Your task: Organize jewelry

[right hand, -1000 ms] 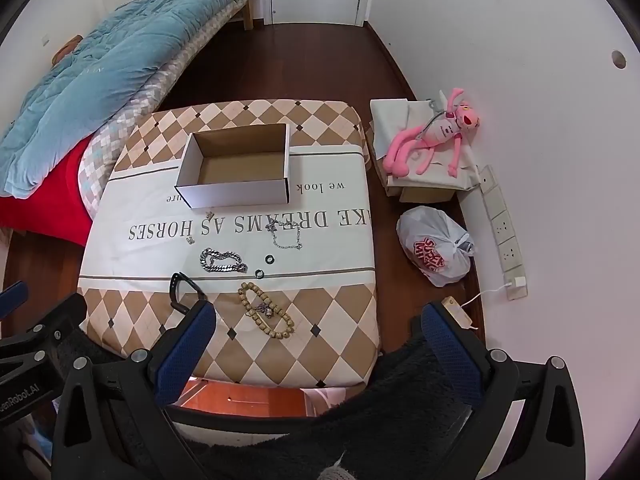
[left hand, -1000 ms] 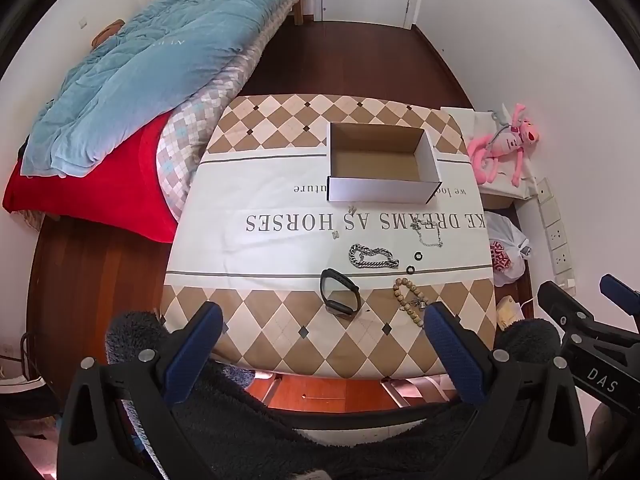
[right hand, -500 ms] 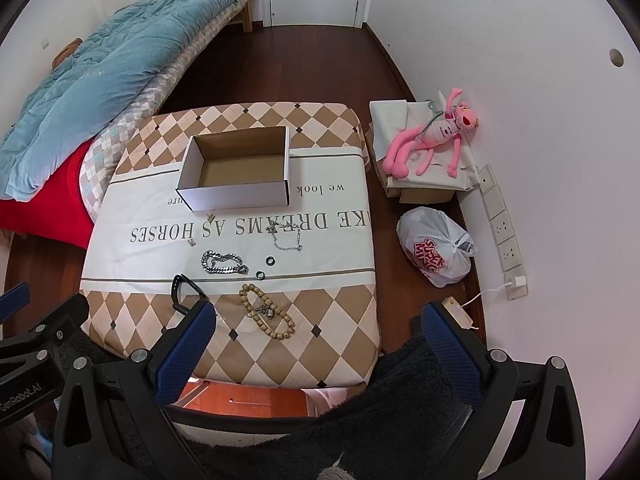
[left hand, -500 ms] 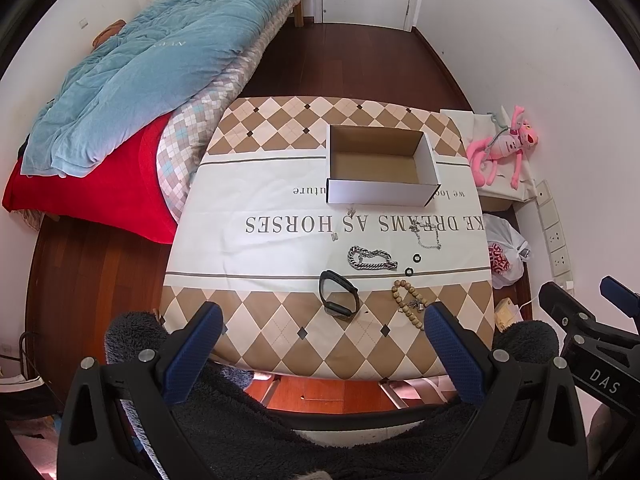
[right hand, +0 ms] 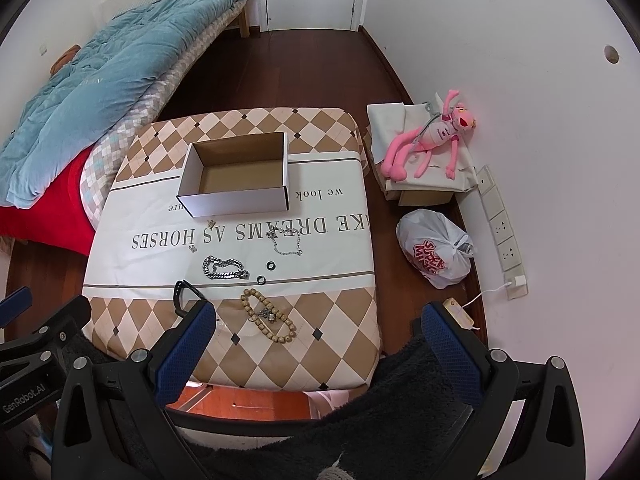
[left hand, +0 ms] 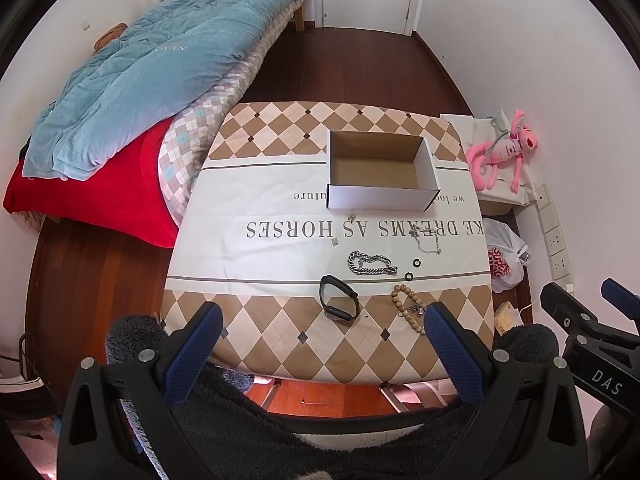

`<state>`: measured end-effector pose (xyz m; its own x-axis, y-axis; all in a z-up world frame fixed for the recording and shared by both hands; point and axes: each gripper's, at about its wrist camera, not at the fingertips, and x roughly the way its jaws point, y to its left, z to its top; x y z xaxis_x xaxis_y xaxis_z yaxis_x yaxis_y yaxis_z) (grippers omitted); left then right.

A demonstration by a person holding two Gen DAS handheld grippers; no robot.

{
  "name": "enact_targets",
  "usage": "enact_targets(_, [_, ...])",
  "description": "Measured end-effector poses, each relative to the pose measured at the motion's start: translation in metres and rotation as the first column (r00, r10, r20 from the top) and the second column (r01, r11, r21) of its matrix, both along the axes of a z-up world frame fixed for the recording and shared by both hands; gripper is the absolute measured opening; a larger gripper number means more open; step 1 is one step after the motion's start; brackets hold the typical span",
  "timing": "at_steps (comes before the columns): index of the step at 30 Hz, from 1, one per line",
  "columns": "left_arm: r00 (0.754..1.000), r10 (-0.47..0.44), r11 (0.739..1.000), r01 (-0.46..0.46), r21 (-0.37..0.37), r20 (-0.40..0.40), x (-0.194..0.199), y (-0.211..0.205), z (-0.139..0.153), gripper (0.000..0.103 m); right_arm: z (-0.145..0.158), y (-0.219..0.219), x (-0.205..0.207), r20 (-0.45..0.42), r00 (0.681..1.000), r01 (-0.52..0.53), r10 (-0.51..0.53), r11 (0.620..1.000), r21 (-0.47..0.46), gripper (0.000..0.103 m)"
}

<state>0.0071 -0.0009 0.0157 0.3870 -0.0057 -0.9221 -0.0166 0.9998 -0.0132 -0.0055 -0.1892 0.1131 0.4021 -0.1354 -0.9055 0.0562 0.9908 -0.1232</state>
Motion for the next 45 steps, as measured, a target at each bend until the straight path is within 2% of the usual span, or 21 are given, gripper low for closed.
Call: enact_targets(45, [1.0, 0.002, 1.0, -0.001, -0.003, 0.013, 0.0022, -0.0024, 0.0035, 0.103, 0.0072, -0.0011, 0.0012, 0.016, 1.0, 0.002, -0.001, 1.0, -0.004, 0.103])
